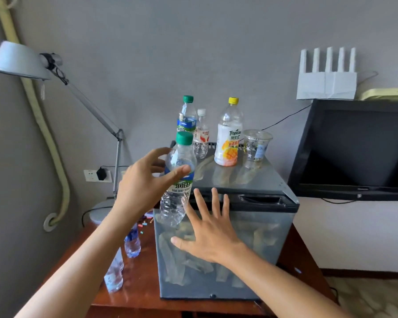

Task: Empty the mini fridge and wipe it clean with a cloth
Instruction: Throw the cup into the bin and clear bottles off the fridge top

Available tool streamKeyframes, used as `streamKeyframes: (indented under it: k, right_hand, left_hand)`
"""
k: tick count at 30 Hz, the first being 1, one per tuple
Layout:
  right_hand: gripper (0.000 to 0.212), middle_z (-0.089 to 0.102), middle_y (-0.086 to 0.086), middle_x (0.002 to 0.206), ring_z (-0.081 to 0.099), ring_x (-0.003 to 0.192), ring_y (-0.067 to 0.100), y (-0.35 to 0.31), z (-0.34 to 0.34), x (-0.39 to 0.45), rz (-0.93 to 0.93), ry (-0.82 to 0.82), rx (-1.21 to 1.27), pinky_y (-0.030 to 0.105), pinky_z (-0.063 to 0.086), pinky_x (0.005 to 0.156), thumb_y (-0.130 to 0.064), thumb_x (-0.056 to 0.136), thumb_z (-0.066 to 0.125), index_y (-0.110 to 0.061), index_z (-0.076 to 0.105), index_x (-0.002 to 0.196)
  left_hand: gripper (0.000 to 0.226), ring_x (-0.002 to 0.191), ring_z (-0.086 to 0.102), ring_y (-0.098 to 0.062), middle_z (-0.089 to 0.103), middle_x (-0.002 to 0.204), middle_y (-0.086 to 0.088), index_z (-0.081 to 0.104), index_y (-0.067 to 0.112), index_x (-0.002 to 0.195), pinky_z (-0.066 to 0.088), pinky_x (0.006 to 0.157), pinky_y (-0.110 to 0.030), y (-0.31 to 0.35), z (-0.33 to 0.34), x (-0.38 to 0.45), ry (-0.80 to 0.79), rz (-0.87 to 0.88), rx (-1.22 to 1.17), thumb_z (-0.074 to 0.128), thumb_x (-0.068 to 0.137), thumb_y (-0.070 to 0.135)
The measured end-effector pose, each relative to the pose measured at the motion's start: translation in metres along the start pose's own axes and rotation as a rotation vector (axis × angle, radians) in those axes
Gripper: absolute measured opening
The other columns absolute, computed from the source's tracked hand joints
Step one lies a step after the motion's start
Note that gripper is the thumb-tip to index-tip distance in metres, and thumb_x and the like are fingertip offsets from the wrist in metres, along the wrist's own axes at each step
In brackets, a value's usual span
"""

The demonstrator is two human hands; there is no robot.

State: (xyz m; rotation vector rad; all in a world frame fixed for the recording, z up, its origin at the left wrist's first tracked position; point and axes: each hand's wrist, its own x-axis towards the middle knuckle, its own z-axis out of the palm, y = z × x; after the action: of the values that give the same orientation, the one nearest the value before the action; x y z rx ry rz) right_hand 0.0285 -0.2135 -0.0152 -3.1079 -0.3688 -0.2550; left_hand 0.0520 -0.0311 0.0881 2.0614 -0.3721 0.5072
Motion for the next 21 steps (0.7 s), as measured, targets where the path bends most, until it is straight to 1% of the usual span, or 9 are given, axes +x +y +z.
streamKeyframes:
  k: [2,5,6,8,9,11,13,17,21]
  right_hand:
    - [0.095,-0.018,-0.003,0.168,-0.029,0.150,0.036,0.007,-0.009,0.000,-0.005,-0.023,0.173,0.060,-0.017,0.119,-0.074,0.087,0.041,-0.037,-0.009,0.160]
    - [0.091,0.022,-0.014,0.166,0.013,0.155,0.011,0.021,-0.044,0.000,0.034,0.138,0.714,0.041,0.016,0.126,-0.039,0.081,0.064,-0.040,0.016,0.158]
    - [0.084,0.038,-0.025,0.155,0.028,0.147,-0.001,0.025,-0.060,0.002,0.032,0.194,0.910,0.033,0.026,0.122,-0.033,0.079,0.070,-0.046,0.028,0.151]
    - [0.068,0.053,-0.044,0.126,0.044,0.124,-0.019,0.034,-0.087,0.015,0.037,0.234,1.166,0.016,0.035,0.110,-0.028,0.083,0.080,-0.052,0.042,0.133]
    - [0.061,0.057,-0.042,0.119,0.050,0.117,-0.018,0.037,-0.096,0.027,0.069,0.265,1.204,0.013,0.039,0.105,-0.030,0.083,0.082,-0.049,0.045,0.128]
    - [0.057,0.067,-0.023,0.117,0.063,0.109,-0.004,0.043,-0.107,0.051,0.130,0.415,1.158,0.024,0.049,0.100,-0.037,0.080,0.085,-0.039,0.052,0.127]
    - [0.047,0.073,-0.010,0.108,0.069,0.100,0.006,0.049,-0.109,0.070,0.174,0.491,1.140,0.031,0.054,0.093,-0.029,0.080,0.085,-0.030,0.060,0.121]
    - [0.038,0.076,-0.010,0.100,0.071,0.093,0.004,0.065,-0.103,0.072,0.251,0.497,1.132,0.035,0.057,0.091,-0.025,0.077,0.087,-0.031,0.067,0.109]
    - [0.046,0.077,-0.008,0.107,0.072,0.101,0.009,0.091,-0.099,0.034,0.349,0.522,1.178,0.034,0.055,0.092,-0.021,0.076,0.087,-0.025,0.066,0.116]
  left_hand:
    - [0.088,0.094,0.073,-0.004,0.076,0.101,0.013,0.062,0.044,0.129,0.061,0.088,-0.046,0.000,0.006,0.022,-0.023,0.030,-0.067,0.066,0.058,0.095]
    - [0.081,0.091,0.076,-0.009,0.077,0.101,0.006,0.066,0.038,0.126,0.061,0.086,-0.048,0.006,0.017,0.048,-0.080,0.049,-0.208,0.071,0.062,0.087]
    - [0.076,0.089,0.076,-0.012,0.077,0.100,0.004,0.067,0.038,0.124,0.062,0.085,-0.048,0.009,0.022,0.056,-0.108,0.062,-0.264,0.074,0.063,0.082]
    - [0.075,0.085,0.076,-0.013,0.077,0.100,0.002,0.066,0.035,0.127,0.063,0.082,-0.046,0.019,0.034,0.071,-0.135,0.106,-0.353,0.077,0.064,0.075]
    - [0.079,0.084,0.076,-0.013,0.076,0.102,0.001,0.065,0.031,0.130,0.063,0.080,-0.043,0.023,0.039,0.078,-0.137,0.127,-0.369,0.078,0.065,0.074]
    - [0.077,0.088,0.076,-0.012,0.076,0.105,0.002,0.064,0.027,0.132,0.061,0.077,-0.037,0.027,0.050,0.092,-0.156,0.161,-0.384,0.080,0.071,0.071]
    - [0.070,0.091,0.076,-0.012,0.075,0.109,0.002,0.062,0.025,0.133,0.058,0.076,-0.034,0.022,0.060,0.105,-0.206,0.156,-0.418,0.078,0.077,0.065]
    - [0.080,0.111,0.070,-0.009,0.068,0.127,0.002,0.048,0.028,0.146,0.058,0.091,-0.031,0.003,0.078,0.114,-0.359,0.100,-0.508,0.073,0.081,0.069]
    - [0.061,0.109,0.062,0.016,0.062,0.126,0.015,0.048,0.033,0.143,0.049,0.087,-0.008,0.003,0.101,0.096,-0.453,0.081,-0.641,0.063,0.089,0.057]
